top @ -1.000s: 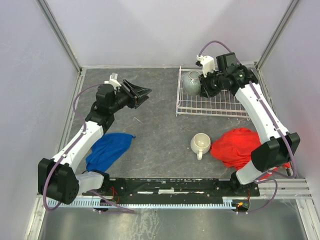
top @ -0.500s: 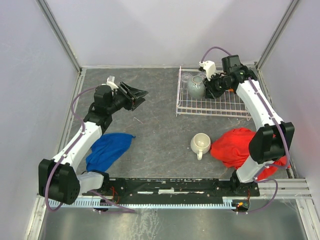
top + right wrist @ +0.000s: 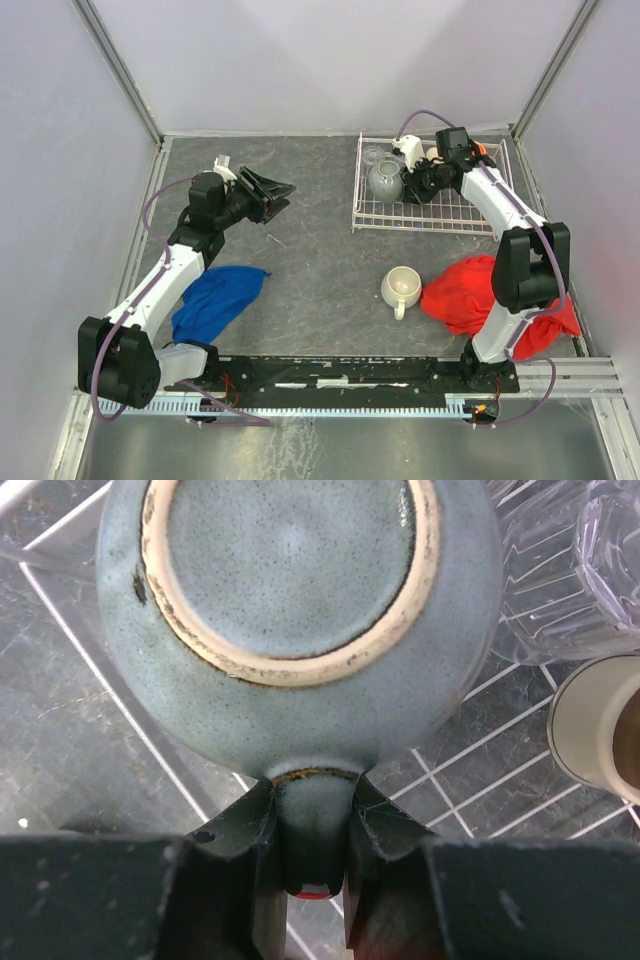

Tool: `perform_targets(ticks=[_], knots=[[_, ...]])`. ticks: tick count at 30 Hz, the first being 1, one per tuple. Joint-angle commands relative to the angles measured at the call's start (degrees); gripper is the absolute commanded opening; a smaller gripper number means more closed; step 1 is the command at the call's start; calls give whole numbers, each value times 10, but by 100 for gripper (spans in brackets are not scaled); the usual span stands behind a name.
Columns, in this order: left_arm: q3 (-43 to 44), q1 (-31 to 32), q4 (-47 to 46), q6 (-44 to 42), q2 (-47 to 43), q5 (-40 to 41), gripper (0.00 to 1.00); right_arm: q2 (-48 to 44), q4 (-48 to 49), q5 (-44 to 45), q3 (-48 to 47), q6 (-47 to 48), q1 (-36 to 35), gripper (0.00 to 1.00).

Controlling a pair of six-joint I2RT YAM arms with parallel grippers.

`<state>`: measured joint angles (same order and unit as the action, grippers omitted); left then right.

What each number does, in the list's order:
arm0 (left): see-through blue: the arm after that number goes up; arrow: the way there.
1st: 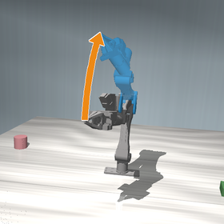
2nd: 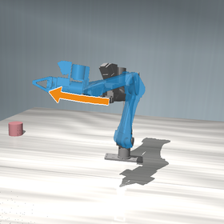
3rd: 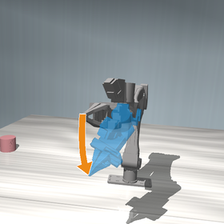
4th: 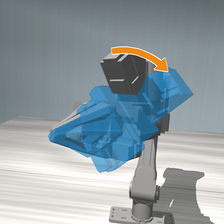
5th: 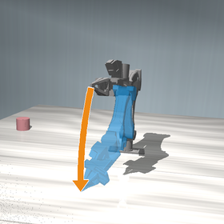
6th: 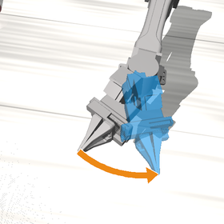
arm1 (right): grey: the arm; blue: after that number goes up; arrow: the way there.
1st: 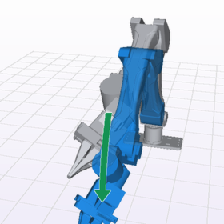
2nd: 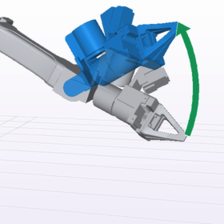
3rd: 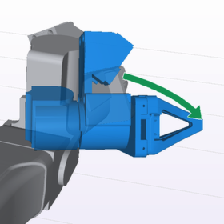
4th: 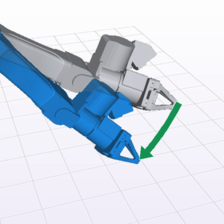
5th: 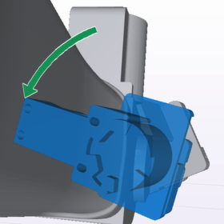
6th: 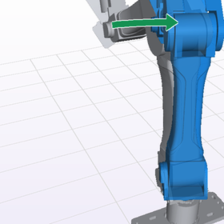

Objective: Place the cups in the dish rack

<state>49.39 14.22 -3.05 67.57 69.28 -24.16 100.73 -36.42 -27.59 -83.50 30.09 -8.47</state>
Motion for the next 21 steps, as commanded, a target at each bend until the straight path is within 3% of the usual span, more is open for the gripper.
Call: perform_targets(ticks=[1, 10, 21], knots=[[-1, -5, -12, -30, 0, -8, 58, 3, 119, -39, -12, 0, 3, 1], [1, -5, -10, -31, 8, -3, 58, 38, 152, -43, -7, 16, 3, 1], [-2, -5, -10, -31, 11, 3, 58, 56, 121, -62, 7, 66, 6, 1]])
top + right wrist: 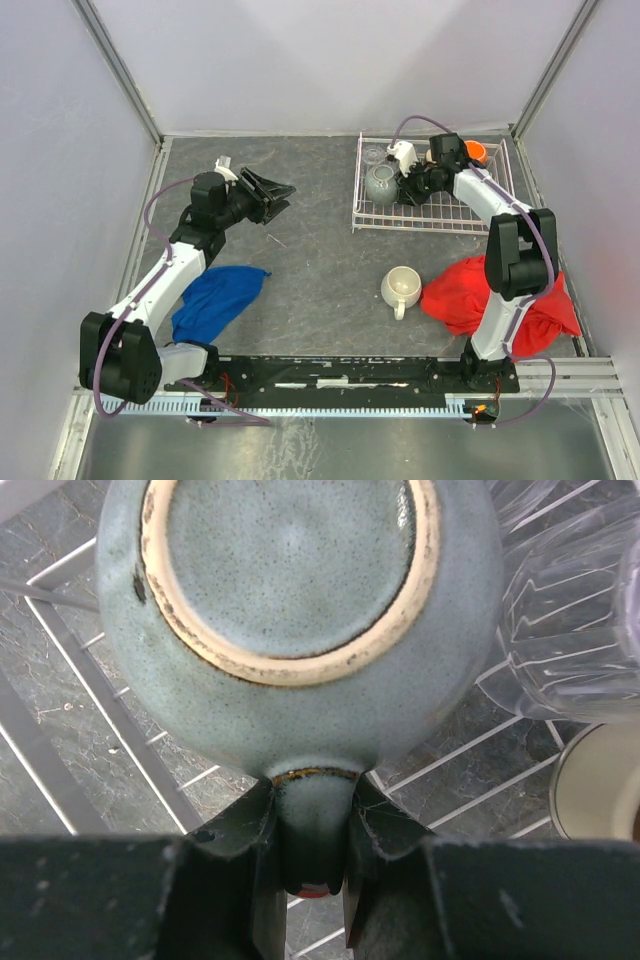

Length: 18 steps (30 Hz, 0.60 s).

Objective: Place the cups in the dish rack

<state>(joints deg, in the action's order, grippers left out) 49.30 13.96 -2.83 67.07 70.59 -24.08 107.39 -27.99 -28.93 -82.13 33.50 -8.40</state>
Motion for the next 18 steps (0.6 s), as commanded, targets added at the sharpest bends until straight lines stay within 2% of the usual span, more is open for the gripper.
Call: perform_targets(ticks=[1, 18], knots=[[-1, -2, -12, -25, -2, 2, 58, -12, 36, -49, -4, 33, 7, 1], [-1, -2, -10, -26, -2, 6, 57, 6, 49, -32, 13, 26, 8, 2]])
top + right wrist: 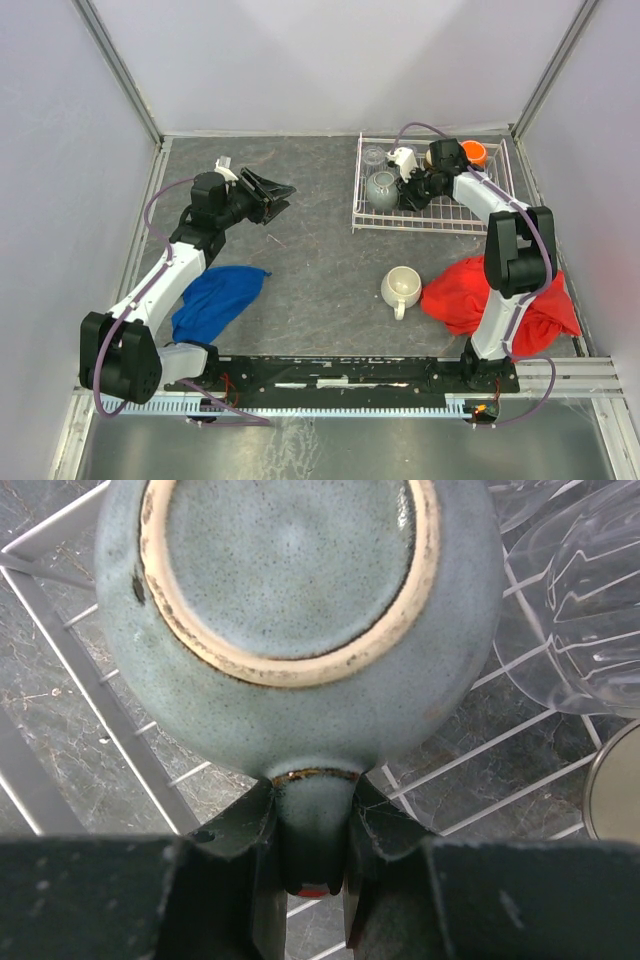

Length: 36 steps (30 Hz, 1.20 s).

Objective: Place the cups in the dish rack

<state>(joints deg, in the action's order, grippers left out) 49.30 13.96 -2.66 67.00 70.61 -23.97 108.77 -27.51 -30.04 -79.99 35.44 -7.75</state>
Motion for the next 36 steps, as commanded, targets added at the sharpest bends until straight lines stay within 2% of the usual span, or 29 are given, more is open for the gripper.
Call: perform_targets(ticks=[1, 2, 6, 11, 18, 22, 25, 29, 33, 36], knots=[[0, -2, -11, -25, -2, 5, 57, -8, 45, -18, -8, 6, 2, 5], [0, -2, -10, -26, -3, 6, 57, -8, 44, -17, -7, 5, 2, 8], [1, -2, -4, -31, -2, 8, 57, -5, 43, -10, -10, -5, 3, 35], [4, -2, 19, -49, -4, 12, 57, -6, 41, -2, -17, -23, 3, 51], [4, 1, 86, -113, -23, 31, 57, -18, 11, 12, -31, -29, 4, 55], [8, 26, 146, -174, -38, 61, 57, -35, -23, 17, -39, -36, 8, 56], [22, 80, 185, -211, -40, 104, 57, -62, -19, 17, -26, -50, 15, 57], [51, 182, 222, -240, -18, 170, 57, -94, -34, 27, -23, -56, 21, 57], [90, 279, 234, -243, 28, 230, 55, -132, -35, 35, -19, -92, 32, 58], [118, 326, 236, -239, 68, 261, 54, -166, -31, 41, -18, -122, 35, 59]])
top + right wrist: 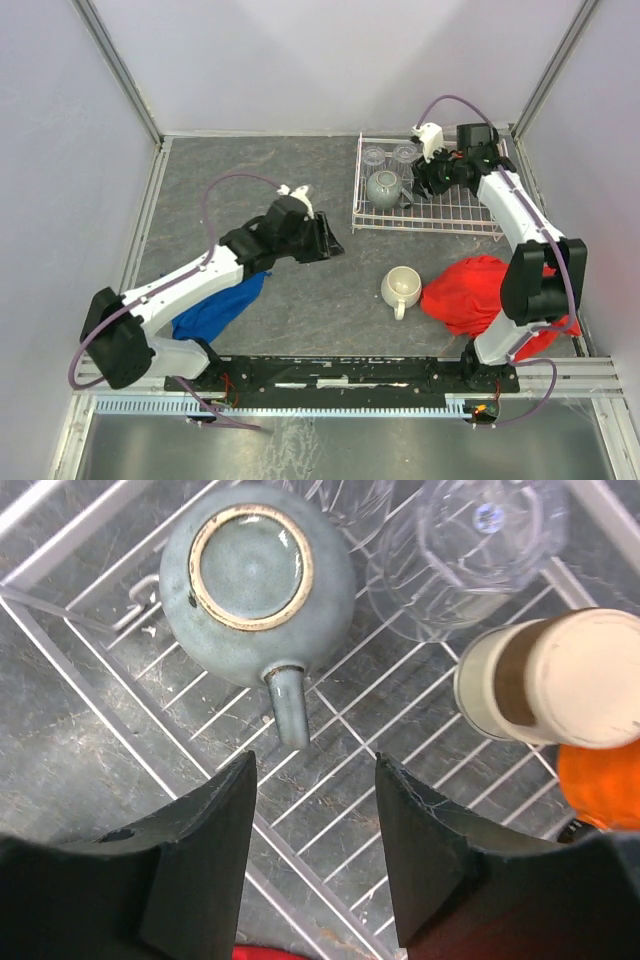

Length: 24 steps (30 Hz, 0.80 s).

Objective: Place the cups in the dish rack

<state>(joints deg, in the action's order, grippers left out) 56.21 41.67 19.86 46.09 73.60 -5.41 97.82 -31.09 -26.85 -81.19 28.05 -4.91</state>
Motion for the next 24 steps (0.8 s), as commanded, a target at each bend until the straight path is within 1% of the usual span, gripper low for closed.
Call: perform_targets(ticks=[1, 3, 5, 8, 12, 14, 17, 21, 24], knots=[[62, 70, 15, -32, 56, 87, 54, -73, 7, 15, -7, -63, 7, 59], [85, 97, 22, -37, 83, 104, 53, -99, 7, 30, -9, -101, 7, 61], [107, 121, 25, -41, 109, 115, 53, -124, -1, 50, -13, -132, 7, 68], [136, 143, 32, -43, 142, 127, 52, -154, -29, 72, -24, -172, 7, 74], [170, 161, 36, -47, 179, 132, 52, -196, -40, 90, -18, -225, 7, 75], [188, 169, 42, -48, 197, 134, 52, -203, -61, 91, -29, -248, 6, 78], [218, 180, 52, -48, 228, 139, 52, -211, -91, 100, -45, -272, 6, 80], [269, 197, 81, -45, 281, 151, 51, -246, -92, 136, -37, -281, 6, 81], [317, 210, 123, -42, 324, 163, 49, -257, -101, 156, -38, -281, 6, 82]])
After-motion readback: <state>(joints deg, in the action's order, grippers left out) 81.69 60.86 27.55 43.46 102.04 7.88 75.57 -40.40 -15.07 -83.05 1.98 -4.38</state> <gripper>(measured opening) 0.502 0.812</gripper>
